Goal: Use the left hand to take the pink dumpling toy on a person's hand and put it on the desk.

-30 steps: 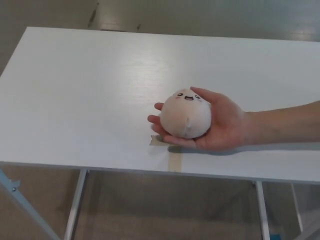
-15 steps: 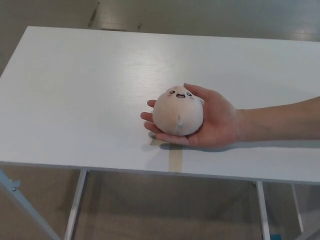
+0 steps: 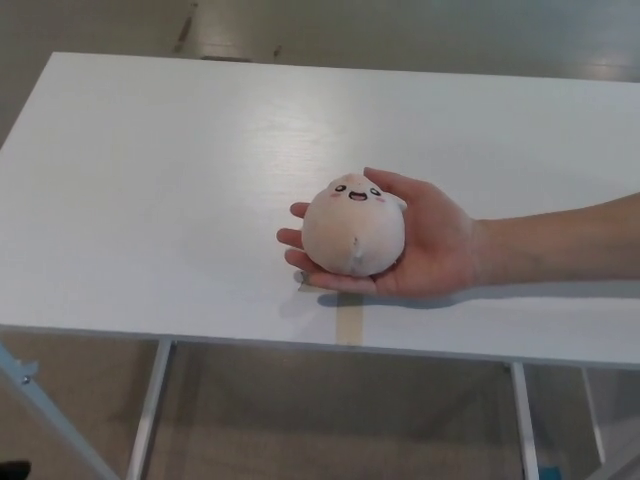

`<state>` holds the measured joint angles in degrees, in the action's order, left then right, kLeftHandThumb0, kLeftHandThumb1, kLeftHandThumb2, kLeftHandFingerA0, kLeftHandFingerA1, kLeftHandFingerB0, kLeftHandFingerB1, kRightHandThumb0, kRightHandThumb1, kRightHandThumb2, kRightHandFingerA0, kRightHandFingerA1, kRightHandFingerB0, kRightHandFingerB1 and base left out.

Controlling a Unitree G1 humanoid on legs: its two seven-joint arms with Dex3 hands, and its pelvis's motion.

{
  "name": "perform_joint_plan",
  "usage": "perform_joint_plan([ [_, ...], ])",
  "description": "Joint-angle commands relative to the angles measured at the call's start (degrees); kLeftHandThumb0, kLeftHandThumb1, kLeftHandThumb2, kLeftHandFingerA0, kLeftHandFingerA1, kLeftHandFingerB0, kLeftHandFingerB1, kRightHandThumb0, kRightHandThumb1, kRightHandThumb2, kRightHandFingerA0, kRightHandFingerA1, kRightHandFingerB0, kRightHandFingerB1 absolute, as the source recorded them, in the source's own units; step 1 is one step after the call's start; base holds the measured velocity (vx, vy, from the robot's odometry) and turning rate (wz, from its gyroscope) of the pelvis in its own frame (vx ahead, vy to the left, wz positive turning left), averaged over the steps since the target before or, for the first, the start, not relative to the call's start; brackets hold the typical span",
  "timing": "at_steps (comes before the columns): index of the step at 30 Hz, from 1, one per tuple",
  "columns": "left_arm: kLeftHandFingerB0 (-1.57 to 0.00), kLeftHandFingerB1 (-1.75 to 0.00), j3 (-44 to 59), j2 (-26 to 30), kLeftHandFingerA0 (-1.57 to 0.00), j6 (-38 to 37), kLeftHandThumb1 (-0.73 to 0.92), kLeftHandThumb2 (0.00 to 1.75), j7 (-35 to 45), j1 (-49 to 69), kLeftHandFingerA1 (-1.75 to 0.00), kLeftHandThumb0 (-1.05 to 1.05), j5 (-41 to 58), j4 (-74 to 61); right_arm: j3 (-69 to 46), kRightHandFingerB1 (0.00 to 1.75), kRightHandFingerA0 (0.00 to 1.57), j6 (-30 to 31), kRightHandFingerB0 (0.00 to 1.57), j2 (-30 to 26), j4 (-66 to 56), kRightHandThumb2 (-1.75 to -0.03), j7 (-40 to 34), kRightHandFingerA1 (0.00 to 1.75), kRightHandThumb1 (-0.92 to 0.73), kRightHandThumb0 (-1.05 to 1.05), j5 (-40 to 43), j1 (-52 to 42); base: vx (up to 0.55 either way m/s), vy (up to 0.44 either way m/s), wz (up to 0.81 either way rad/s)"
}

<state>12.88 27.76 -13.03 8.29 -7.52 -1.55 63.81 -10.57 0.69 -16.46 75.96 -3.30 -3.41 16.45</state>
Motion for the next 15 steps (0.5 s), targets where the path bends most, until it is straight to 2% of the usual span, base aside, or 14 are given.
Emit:
perform_joint_plan([
  [1,-0.30,-0.41,1.6,2.9,-0.35,-5.9,0.42,0.67,16.8,10.5,-0.45,-0.47,7.8,-17.0,0.0,0.42,0.68,0.5,0.52,-0.4,0.2,-0.61,0.3,0.46,-0.69,-0.20,0.2,-0.2,0.00,0.000,0.00],
  [3,-0.27,-0.39,2.4,3.7,-0.31,-4.9,0.43,0.66,20.7,14.0,-0.42,-0.49,10.6,-23.5,0.1,0.42,0.68,0.5,0.52,-0.3,0.2,-0.60,0.3,0.46,-0.69,-0.20,0.1,-0.2,0.00,0.000,0.00],
  [4,-0.22,-0.37,3.8,6.4,-0.29,-3.0,0.41,0.66,27.3,21.7,-0.43,-0.51,15.8,-36.5,0.3,0.42,0.68,0.6,0.52,-0.4,0.2,-0.60,0.5,0.46,-0.69,-0.20,-0.1,-0.1,0.00,0.000,0.00],
  [7,-0.22,-0.37,7.2,10.3,-0.30,-0.1,0.40,0.65,33.3,30.0,-0.43,-0.49,21.7,-50.2,0.3,0.42,0.67,0.6,0.52,-0.5,0.3,-0.61,0.4,0.46,-0.69,-0.21,-0.2,0.0,0.00,0.000,0.00],
  [10,-0.23,-0.37,9.7,12.0,-0.30,0.6,0.40,0.65,36.4,33.4,-0.43,-0.49,25.0,-55.4,0.3,0.42,0.67,0.7,0.52,-0.5,0.3,-0.61,0.5,0.46,-0.69,-0.21,-0.1,0.1,0.00,0.000,0.00],
  [15,-0.21,-0.37,24.7,15.0,-0.33,6.5,0.37,0.63,50.3,41.6,-0.45,-0.46,43.3,-70.9,-0.2,0.41,0.67,0.5,0.52,-0.7,0.3,-0.61,0.8,0.46,-0.69,-0.20,0.3,-0.1,0.00,0.000,0.00],
])
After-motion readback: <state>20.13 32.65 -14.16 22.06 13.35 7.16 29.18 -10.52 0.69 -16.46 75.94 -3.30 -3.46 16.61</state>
